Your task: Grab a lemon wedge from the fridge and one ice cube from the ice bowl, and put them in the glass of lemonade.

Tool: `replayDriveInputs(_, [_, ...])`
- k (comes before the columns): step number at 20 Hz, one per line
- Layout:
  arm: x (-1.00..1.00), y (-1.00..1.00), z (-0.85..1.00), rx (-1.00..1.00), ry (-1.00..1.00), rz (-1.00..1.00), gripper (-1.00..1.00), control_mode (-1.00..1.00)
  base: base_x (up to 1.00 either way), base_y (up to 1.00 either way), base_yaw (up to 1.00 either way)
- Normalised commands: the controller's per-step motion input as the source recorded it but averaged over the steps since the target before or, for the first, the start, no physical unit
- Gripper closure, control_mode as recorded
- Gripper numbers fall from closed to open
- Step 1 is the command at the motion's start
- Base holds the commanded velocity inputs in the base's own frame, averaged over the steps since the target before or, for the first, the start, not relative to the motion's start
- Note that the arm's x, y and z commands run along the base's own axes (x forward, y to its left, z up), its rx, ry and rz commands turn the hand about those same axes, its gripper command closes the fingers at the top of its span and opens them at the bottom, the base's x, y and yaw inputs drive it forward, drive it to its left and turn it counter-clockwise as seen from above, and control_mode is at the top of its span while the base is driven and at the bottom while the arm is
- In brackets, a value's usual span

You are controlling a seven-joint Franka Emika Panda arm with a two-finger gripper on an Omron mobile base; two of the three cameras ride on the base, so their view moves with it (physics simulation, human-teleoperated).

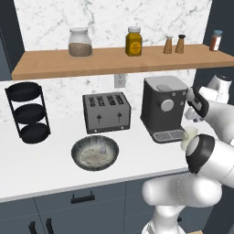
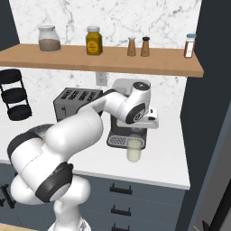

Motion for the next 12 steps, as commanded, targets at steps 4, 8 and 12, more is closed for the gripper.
replayDriveInputs(4, [0.04, 0.00, 0.00, 0.00, 0.00, 0.00, 1.00, -1.00, 0.00, 0.00, 0.00])
replayDriveInputs(8, [0.15, 0.04, 0.00, 0.00, 0.00, 0.00, 1.00, -1.00, 0.00, 0.00, 0.00])
replayDriveInputs(12, [0.15, 0.03, -0.05, 0.00, 0.00, 0.00, 1.00, -1.00, 0.00, 0.00, 0.00])
